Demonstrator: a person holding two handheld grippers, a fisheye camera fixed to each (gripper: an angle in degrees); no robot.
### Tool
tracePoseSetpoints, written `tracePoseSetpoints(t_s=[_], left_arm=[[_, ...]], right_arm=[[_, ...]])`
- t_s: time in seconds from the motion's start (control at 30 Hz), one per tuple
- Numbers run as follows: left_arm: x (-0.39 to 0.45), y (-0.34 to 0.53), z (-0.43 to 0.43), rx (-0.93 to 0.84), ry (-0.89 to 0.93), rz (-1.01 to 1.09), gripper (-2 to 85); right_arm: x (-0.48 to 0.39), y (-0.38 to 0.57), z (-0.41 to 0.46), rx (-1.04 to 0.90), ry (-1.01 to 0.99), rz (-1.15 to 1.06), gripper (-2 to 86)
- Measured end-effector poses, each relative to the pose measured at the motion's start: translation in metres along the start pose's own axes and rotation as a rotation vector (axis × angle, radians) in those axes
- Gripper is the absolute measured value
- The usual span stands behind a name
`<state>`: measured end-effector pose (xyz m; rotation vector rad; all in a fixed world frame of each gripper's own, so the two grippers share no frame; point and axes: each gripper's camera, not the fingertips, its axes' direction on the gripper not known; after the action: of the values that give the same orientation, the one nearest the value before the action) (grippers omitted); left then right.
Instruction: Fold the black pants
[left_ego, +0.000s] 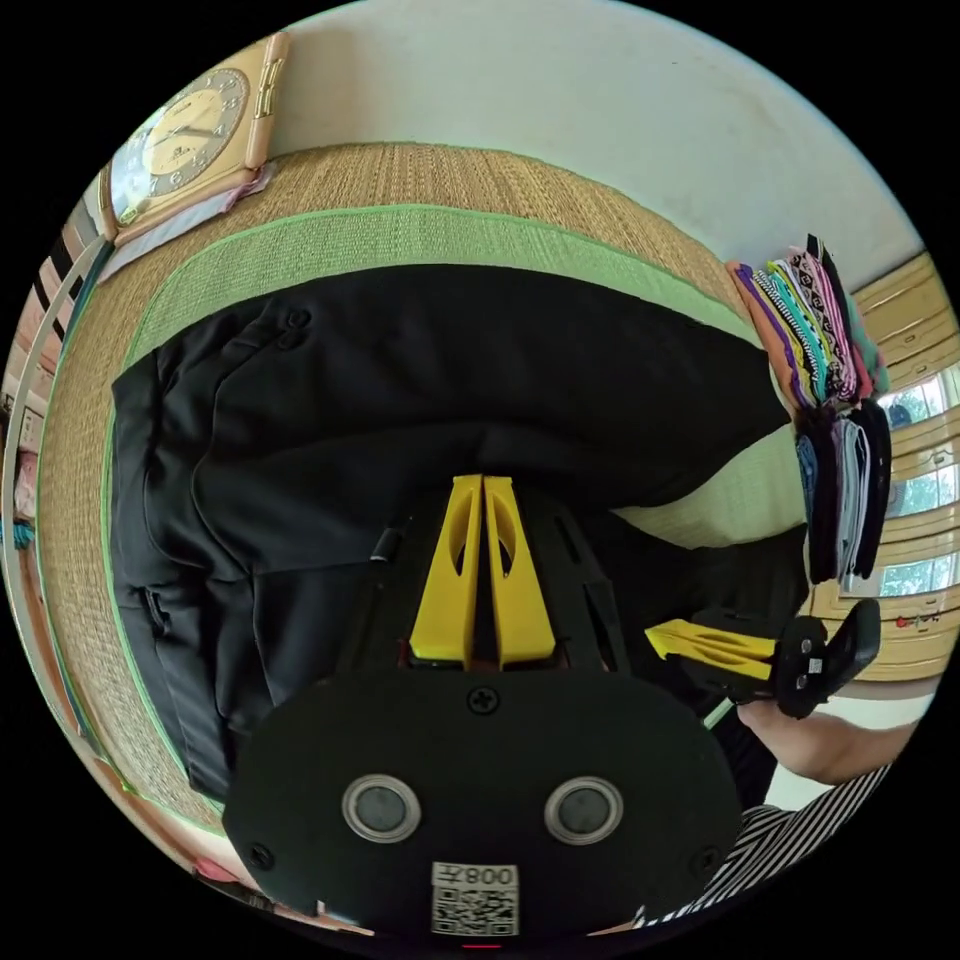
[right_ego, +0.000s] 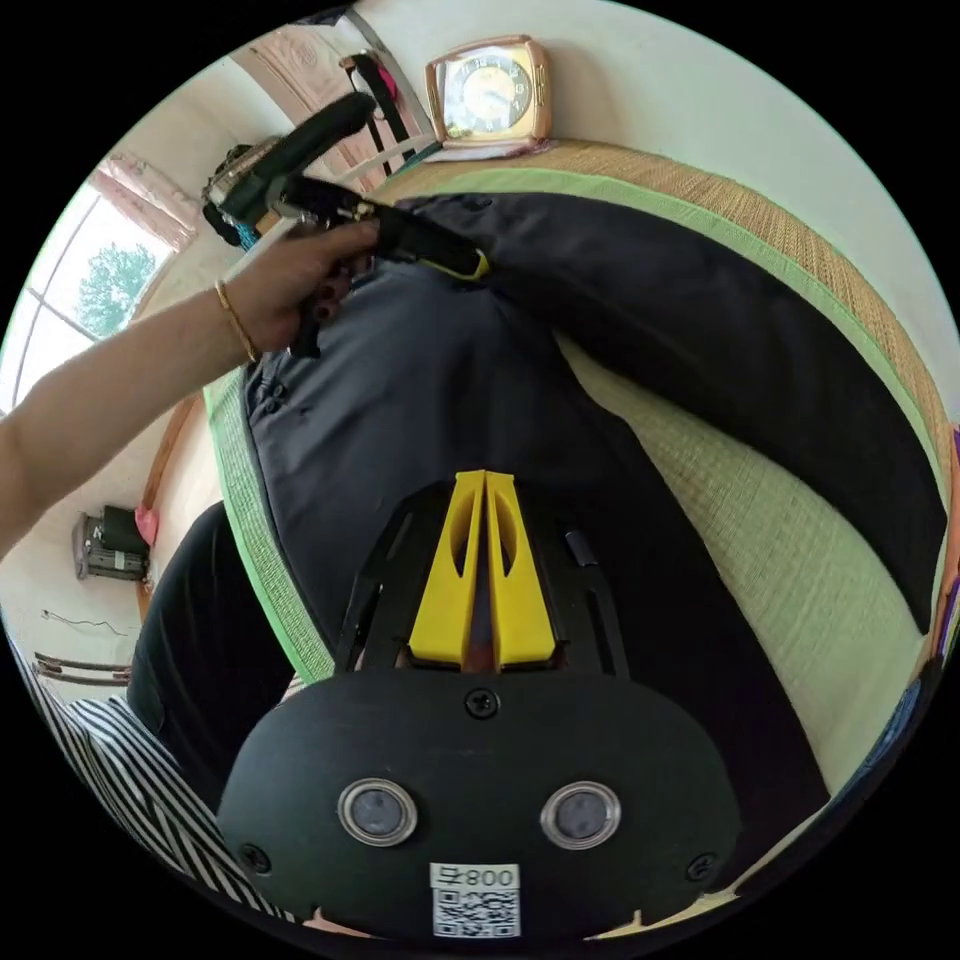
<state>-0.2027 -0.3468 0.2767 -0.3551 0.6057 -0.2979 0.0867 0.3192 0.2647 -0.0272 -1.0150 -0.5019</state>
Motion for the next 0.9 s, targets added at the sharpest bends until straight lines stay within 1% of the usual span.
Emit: tracePoseSetpoints(t_s=[0.07,0.13,0.2,0.27,0.33,0.37,0.47,0.5,0.53,0.6,0.63,0.67,0.7,0.73,0.8,0.87,0.9], left_arm=[[-0.004,0.002,-0.002,0.017,0.031,-0.033,0.0],[0.006,0.01,-0.008,0.052,0.012,0.021,0.0],[0.021,0.019,-0.006,0.067,-0.062,0.075,0.0],[0.021,0.022,0.001,0.063,-0.075,0.084,0.0],[0.013,0.024,0.001,0.047,-0.021,0.064,0.0],[0.005,0.027,0.002,0.002,0.017,0.027,0.0],[0.005,0.052,-0.014,0.078,0.048,0.016,0.0],[0.01,0.062,-0.016,0.088,0.096,0.054,0.0],[0.013,0.065,-0.015,0.069,0.105,0.077,0.0],[0.022,0.075,0.004,-0.056,-0.006,0.133,0.0],[0.023,0.079,0.01,-0.091,-0.019,0.144,0.0],[0.019,0.086,0.008,-0.019,-0.006,0.136,0.0],[0.015,0.089,0.009,-0.032,0.032,0.107,0.0],[0.013,0.09,0.01,-0.042,0.044,0.097,0.0],[0.011,0.099,0.01,-0.038,0.047,0.086,0.0],[0.013,0.106,0.01,-0.042,0.032,0.087,-0.1],[0.014,0.111,0.01,-0.041,0.022,0.082,-0.1]], right_arm=[[-0.001,0.002,-0.001,-0.02,-0.029,-0.011,0.0],[-0.002,0.006,-0.005,-0.005,-0.034,-0.014,0.0],[-0.005,0.011,-0.007,0.027,-0.039,-0.006,0.0],[-0.008,0.013,0.002,0.004,-0.042,-0.012,0.1],[-0.009,0.016,0.001,0.033,-0.054,-0.001,0.1],[-0.01,0.017,0.001,0.027,-0.064,-0.004,0.1],[-0.01,0.019,-0.005,0.016,-0.09,0.004,0.1],[-0.005,0.025,-0.014,0.051,-0.102,0.044,0.1],[-0.002,0.029,-0.02,0.071,-0.11,0.064,0.1],[0.018,0.056,-0.052,0.144,-0.049,0.168,0.1],[0.025,0.066,-0.06,0.153,-0.014,0.203,0.1],[0.04,0.089,-0.078,0.164,0.075,0.295,0.1],[0.057,0.116,-0.094,0.164,0.16,0.396,0.1],[0.065,0.13,-0.101,0.159,0.2,0.448,0.1],[0.094,0.183,-0.118,0.108,0.346,0.645,0.0],[0.108,0.214,-0.124,0.079,0.389,0.767,0.0],[0.112,0.228,-0.127,0.121,0.357,0.768,0.0]])
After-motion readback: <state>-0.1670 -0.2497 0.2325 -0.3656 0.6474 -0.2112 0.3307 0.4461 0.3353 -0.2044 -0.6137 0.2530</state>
